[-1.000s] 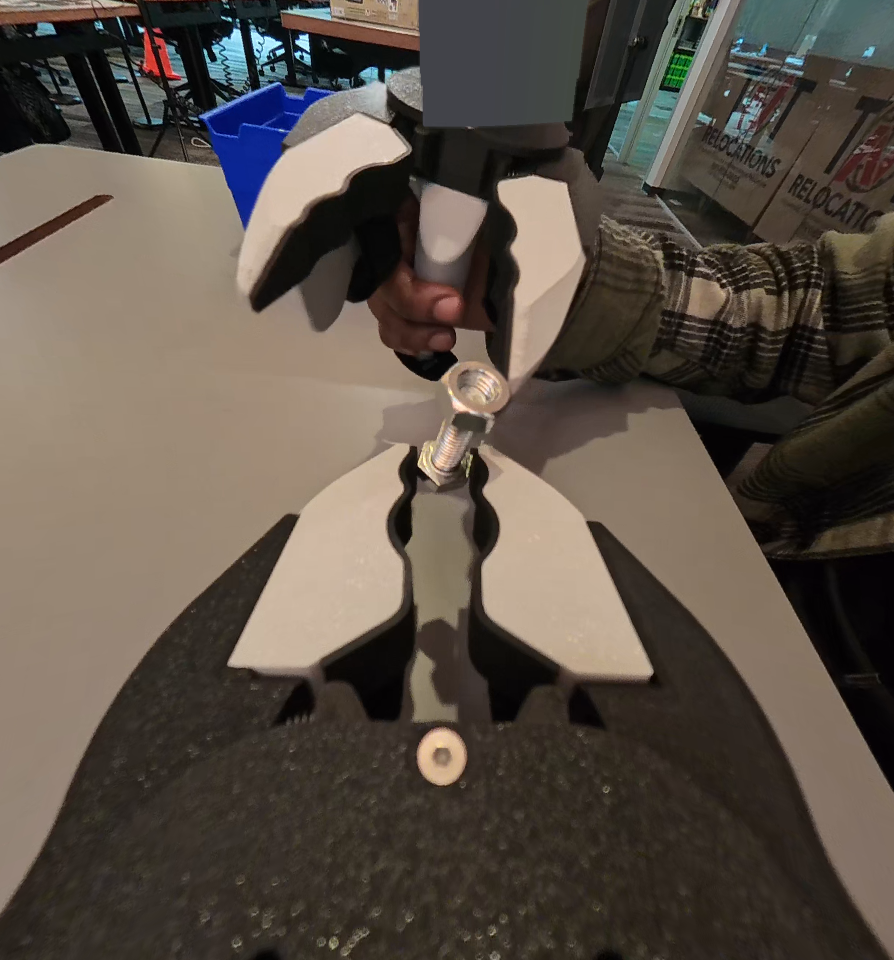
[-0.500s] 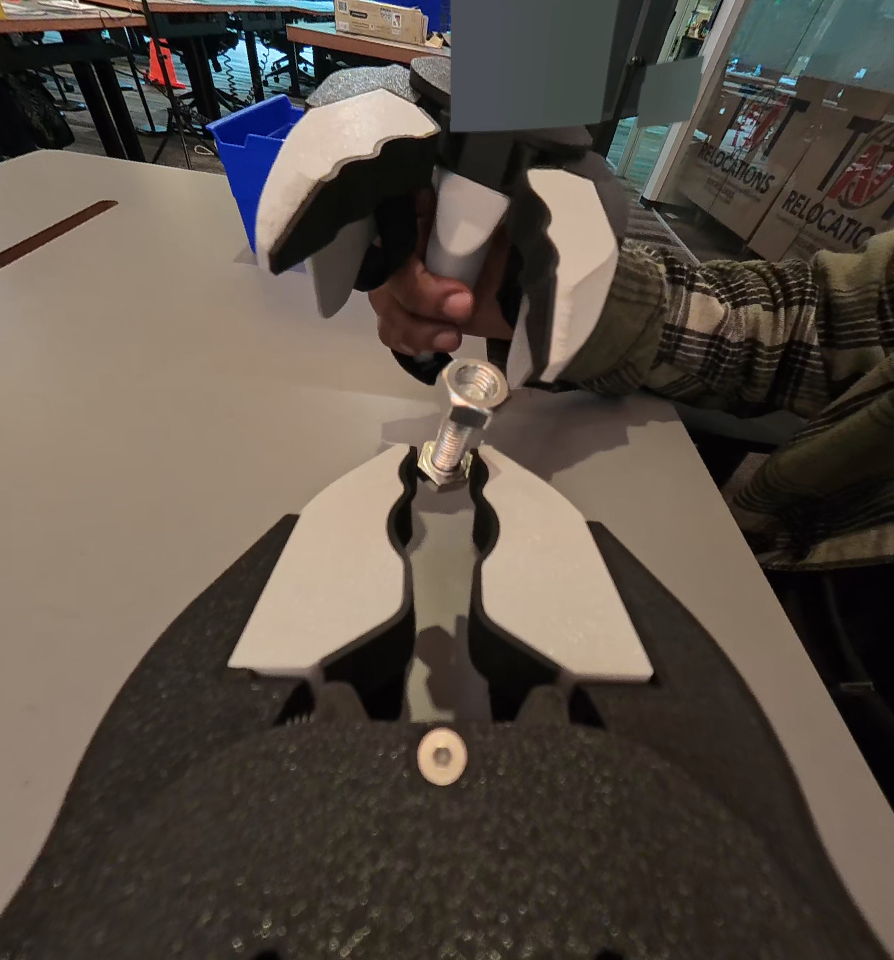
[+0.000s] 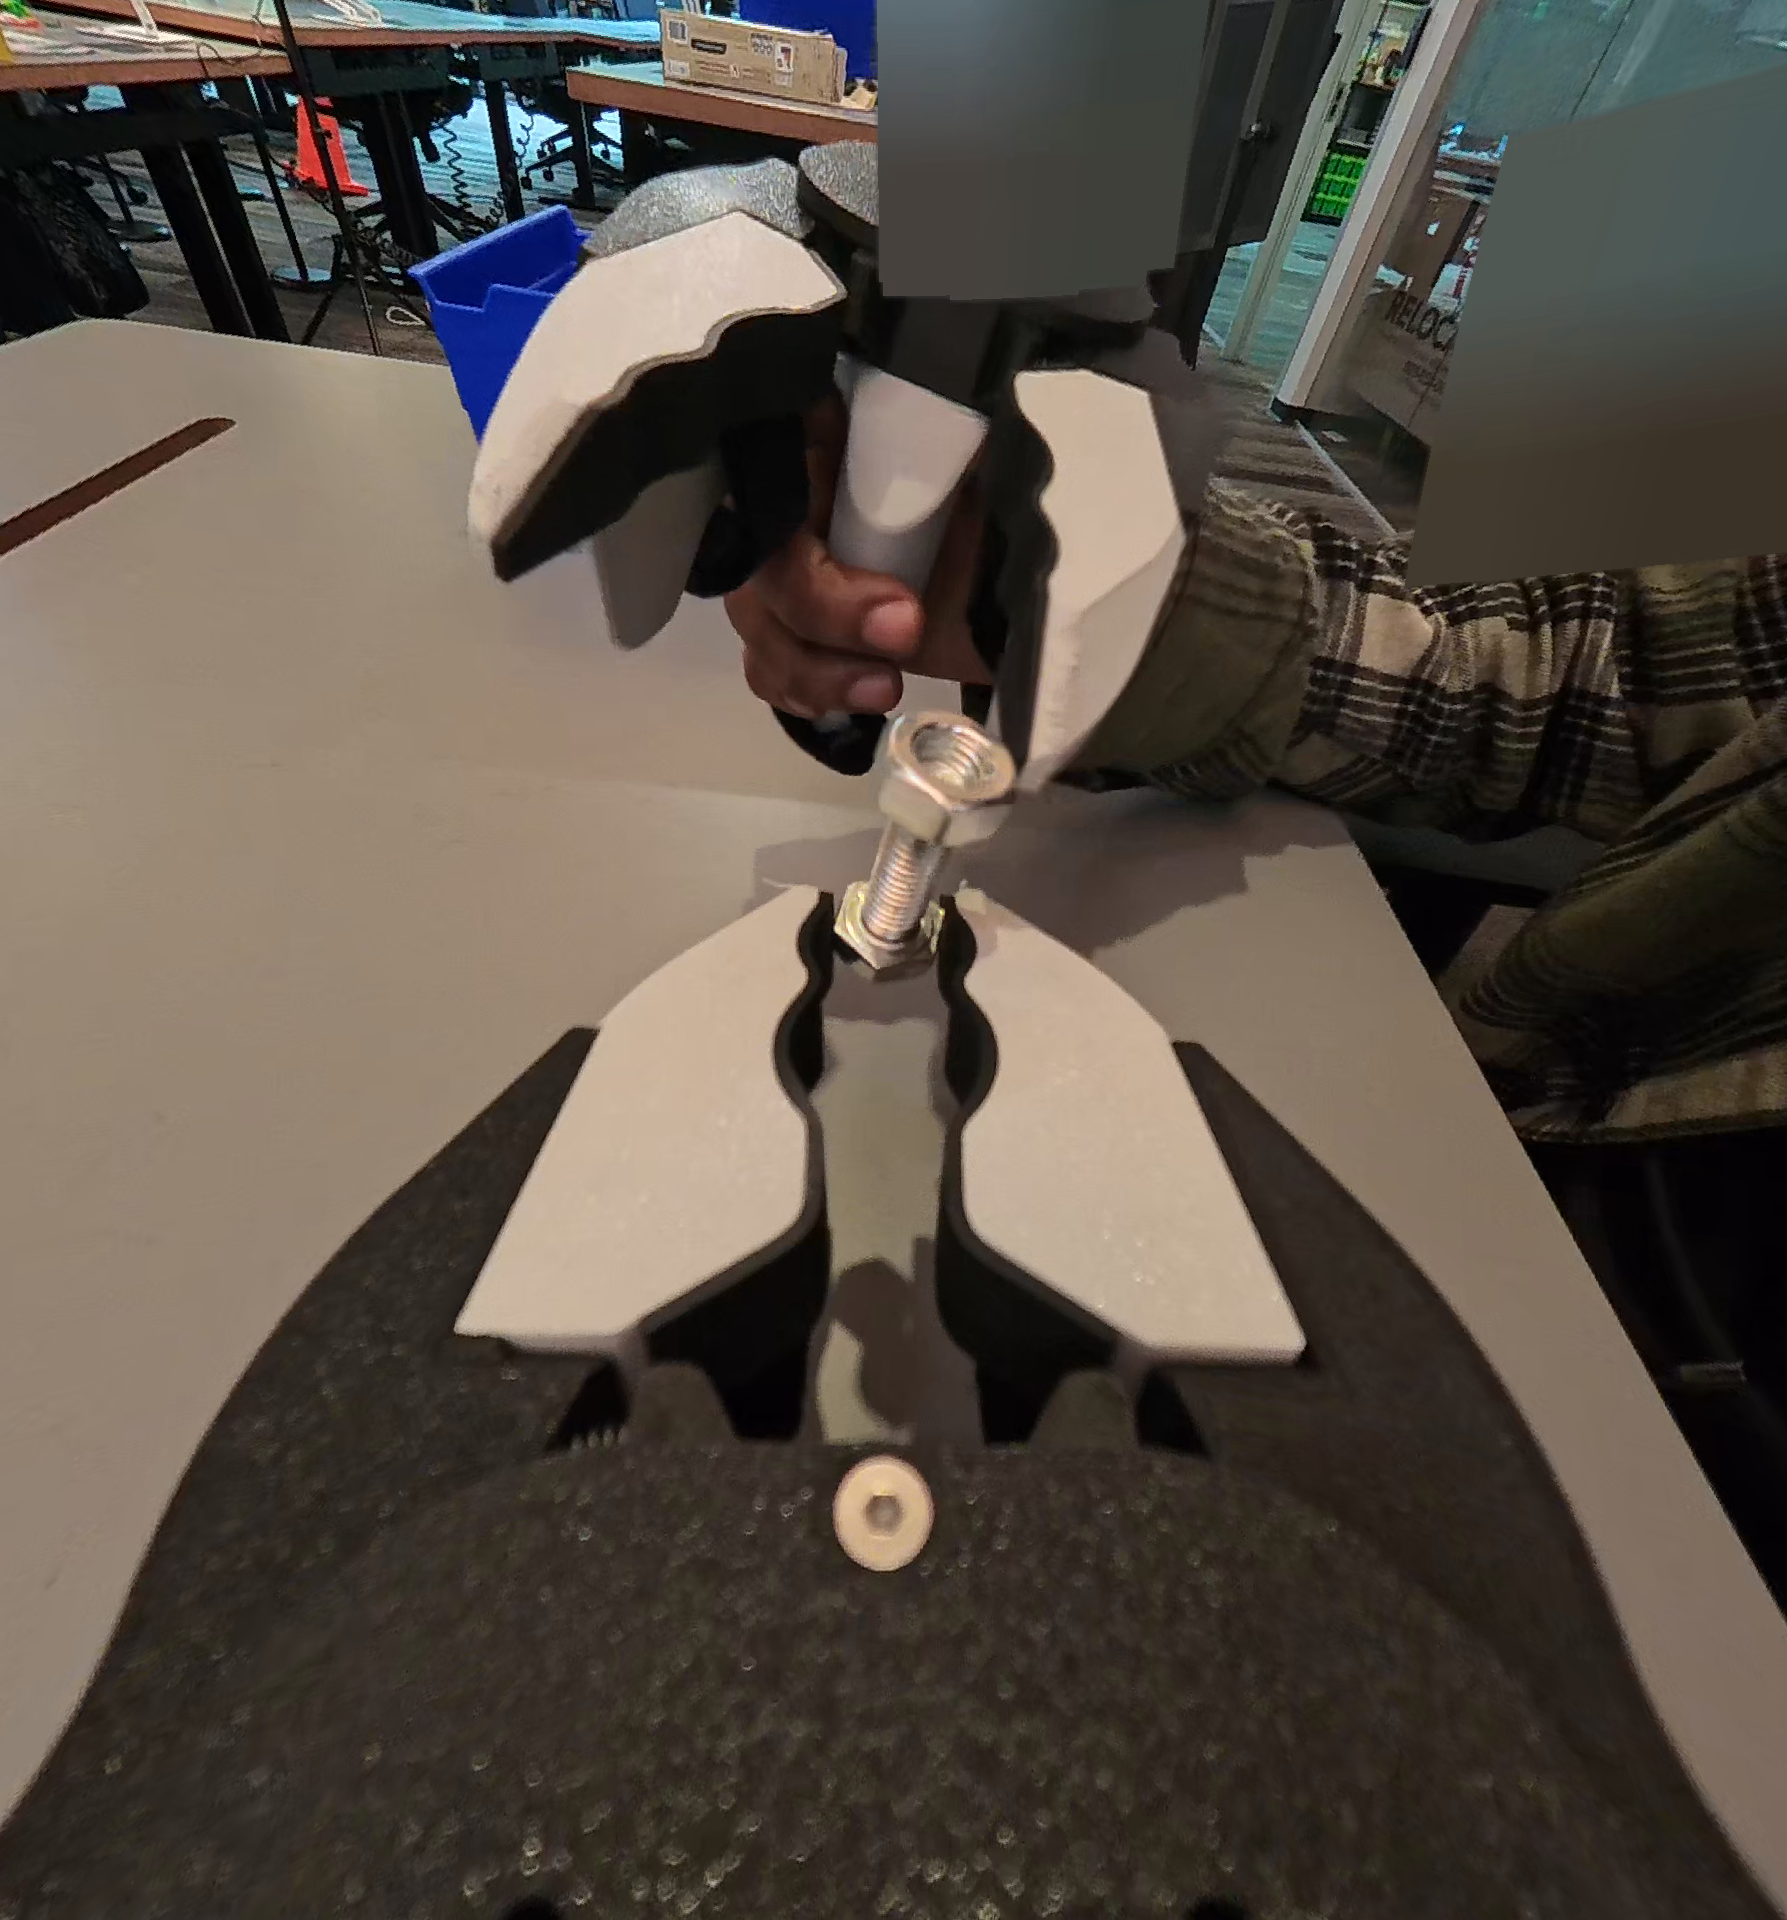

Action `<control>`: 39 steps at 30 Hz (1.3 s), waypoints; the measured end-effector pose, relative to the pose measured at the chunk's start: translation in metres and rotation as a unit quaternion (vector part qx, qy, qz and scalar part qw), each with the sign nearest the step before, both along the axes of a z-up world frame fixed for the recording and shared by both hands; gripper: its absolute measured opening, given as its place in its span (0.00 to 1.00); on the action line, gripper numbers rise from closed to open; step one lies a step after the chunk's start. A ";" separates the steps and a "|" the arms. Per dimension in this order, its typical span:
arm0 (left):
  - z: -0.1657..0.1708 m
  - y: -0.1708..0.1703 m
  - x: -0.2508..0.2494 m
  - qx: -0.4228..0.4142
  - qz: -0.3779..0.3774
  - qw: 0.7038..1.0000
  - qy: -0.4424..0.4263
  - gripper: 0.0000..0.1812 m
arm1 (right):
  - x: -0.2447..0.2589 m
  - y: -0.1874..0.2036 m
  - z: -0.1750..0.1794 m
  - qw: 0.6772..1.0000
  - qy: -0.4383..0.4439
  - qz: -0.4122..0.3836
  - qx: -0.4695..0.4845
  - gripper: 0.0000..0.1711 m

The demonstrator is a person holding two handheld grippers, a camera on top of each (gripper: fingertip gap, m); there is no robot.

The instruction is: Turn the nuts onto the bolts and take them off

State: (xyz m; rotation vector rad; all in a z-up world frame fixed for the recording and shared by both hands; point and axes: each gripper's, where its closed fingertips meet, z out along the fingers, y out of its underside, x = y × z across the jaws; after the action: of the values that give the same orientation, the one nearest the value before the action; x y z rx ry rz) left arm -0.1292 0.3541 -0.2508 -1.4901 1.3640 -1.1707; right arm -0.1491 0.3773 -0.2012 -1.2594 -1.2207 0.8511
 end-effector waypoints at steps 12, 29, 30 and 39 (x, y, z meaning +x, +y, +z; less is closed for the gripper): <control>0.001 0.000 -0.001 0.005 0.000 1.000 -0.001 0.10 | 0.006 0.001 0.005 1.000 0.012 0.004 -0.002 0.38; 0.002 -0.001 0.000 -0.003 -0.002 1.000 -0.007 0.10 | -0.009 -0.004 0.005 1.000 0.006 0.019 0.010 0.40; 0.002 -0.001 0.000 -0.003 -0.002 1.000 -0.007 0.10 | -0.007 -0.001 0.002 1.000 -0.003 0.011 0.014 0.40; 0.001 -0.002 0.001 -0.006 -0.005 1.000 -0.008 0.10 | -0.009 -0.003 0.001 1.000 -0.011 0.011 0.024 0.39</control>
State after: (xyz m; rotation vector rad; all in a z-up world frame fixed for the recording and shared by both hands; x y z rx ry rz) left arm -0.1284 0.3524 -0.2494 -1.4803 1.3567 -1.1976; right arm -0.1584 0.3741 -0.2001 -1.2212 -1.2670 0.8215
